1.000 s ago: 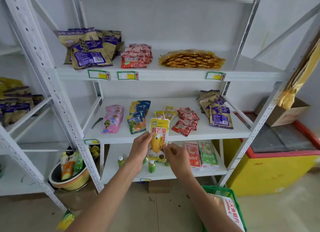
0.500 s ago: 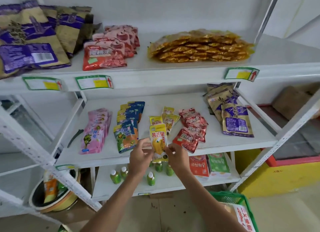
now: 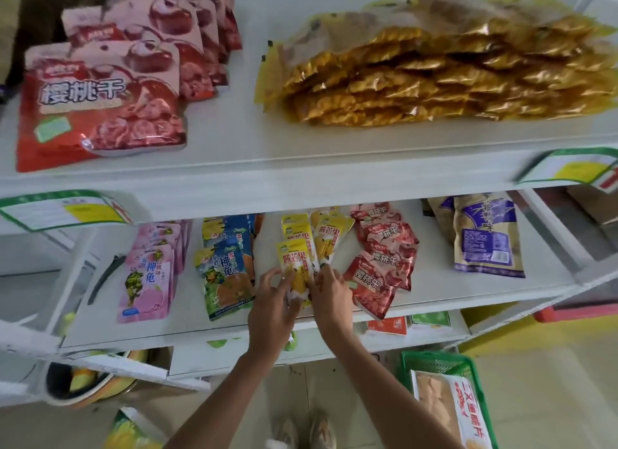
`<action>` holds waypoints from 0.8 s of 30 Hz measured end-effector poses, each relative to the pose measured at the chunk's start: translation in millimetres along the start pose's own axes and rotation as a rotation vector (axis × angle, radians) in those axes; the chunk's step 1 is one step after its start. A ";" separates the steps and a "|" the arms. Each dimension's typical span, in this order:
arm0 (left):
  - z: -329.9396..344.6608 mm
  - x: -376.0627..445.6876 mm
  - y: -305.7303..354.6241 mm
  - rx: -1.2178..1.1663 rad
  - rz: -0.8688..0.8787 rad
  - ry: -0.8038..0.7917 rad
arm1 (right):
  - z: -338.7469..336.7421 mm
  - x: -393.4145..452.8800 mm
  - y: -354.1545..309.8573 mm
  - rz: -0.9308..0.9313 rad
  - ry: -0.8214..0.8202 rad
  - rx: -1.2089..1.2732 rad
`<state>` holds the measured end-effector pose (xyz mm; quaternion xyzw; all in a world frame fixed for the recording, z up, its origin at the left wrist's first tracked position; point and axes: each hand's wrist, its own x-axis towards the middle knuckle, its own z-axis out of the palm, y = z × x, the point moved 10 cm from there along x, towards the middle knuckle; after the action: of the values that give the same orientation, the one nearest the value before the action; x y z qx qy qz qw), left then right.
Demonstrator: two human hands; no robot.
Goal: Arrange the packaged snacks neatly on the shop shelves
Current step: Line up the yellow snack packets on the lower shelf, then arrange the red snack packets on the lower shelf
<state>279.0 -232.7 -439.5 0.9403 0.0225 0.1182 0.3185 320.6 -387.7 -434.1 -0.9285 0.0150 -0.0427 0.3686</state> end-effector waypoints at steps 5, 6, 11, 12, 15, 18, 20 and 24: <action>0.3 3.9 5.7 0.058 0.096 0.022 | -59.5 -3.1 1.0 -0.030 0.173 -0.234; 2.0 4.3 8.8 0.055 0.119 0.010 | -70.8 -3.1 12.1 -0.004 0.168 -0.349; 3.5 2.0 11.9 -0.008 0.108 0.030 | -100.6 -14.4 97.3 0.313 0.068 -0.542; 3.0 0.6 12.8 -0.012 0.105 0.038 | -103.8 -16.9 103.5 0.335 0.087 -0.527; -2.4 -3.0 19.2 -0.051 0.104 0.075 | -106.3 -15.9 110.8 0.373 0.140 -0.445; -9.5 -7.2 42.2 -0.091 0.197 0.115 | -108.0 -12.1 125.4 0.440 0.195 -0.306; -11.9 -11.4 64.7 -0.100 0.276 0.133 | -114.0 -13.6 138.1 0.514 0.231 0.000; -3.0 -12.5 103.2 -0.124 0.245 0.081 | -129.5 -20.5 141.0 0.488 0.166 0.437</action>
<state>262.8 -314.6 -377.4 0.9089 -0.0869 0.1952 0.3581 289.0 -577.6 -438.4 -0.7898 0.2575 -0.0310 0.5558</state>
